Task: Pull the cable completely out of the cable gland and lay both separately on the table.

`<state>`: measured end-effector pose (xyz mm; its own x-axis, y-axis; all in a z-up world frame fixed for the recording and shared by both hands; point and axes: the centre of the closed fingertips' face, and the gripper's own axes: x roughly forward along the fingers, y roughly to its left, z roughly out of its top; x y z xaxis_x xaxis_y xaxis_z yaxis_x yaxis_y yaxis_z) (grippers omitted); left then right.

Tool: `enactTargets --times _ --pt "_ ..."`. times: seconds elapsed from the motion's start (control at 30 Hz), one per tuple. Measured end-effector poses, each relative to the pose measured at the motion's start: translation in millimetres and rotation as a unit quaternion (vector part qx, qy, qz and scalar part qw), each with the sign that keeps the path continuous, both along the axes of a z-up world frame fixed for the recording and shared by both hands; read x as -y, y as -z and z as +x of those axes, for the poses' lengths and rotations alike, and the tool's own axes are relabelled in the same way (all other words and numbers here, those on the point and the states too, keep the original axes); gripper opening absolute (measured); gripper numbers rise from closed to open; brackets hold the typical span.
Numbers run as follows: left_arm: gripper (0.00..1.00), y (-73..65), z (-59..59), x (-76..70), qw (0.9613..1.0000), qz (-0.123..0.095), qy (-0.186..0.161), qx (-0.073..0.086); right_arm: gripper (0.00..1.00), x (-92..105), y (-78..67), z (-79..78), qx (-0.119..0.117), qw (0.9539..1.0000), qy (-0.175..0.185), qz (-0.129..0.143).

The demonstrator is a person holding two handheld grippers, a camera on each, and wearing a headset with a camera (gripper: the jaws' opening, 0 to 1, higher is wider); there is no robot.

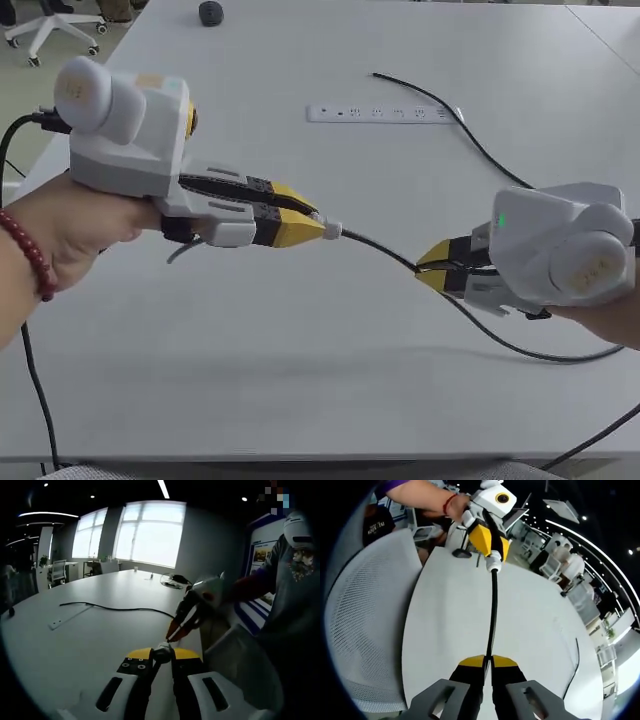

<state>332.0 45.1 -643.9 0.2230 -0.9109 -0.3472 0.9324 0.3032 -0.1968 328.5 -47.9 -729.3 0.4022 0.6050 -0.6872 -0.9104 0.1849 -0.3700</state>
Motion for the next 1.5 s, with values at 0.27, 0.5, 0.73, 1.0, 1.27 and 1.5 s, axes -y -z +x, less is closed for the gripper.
enactTargets --times 0.27,0.5,0.73,1.0,1.27,1.5 --pt "0.15 -3.0 0.0 -1.5 1.0 -0.001 -0.001 0.003 0.0 15.6 20.2 3.3 -0.024 0.9993 0.028 -0.009" --pt "0.15 -5.0 0.7 -3.8 1.0 0.0 -0.002 0.007 0.0 25.8 35.0 1.6 -0.044 0.9978 0.045 -0.018" --pt "0.15 -2.9 0.7 -3.6 1.0 0.003 -0.001 0.005 0.0 27.1 36.8 3.1 -0.045 0.9976 0.048 -0.021" --pt "0.15 -3.2 1.9 -3.5 1.0 0.002 -0.003 0.006 0.0 29.7 41.6 1.5 -0.048 0.9973 0.045 -0.034" --pt "0.15 -3.5 0.4 -1.0 0.9999 0.003 0.002 0.014 0.0 30.5 41.9 1.4 -0.047 0.9972 0.046 -0.034" --pt "0.15 -0.4 -0.9 0.1 0.9997 0.011 0.005 0.022 0.0 31.2 45.6 0.1 -0.056 0.9966 0.051 -0.034"
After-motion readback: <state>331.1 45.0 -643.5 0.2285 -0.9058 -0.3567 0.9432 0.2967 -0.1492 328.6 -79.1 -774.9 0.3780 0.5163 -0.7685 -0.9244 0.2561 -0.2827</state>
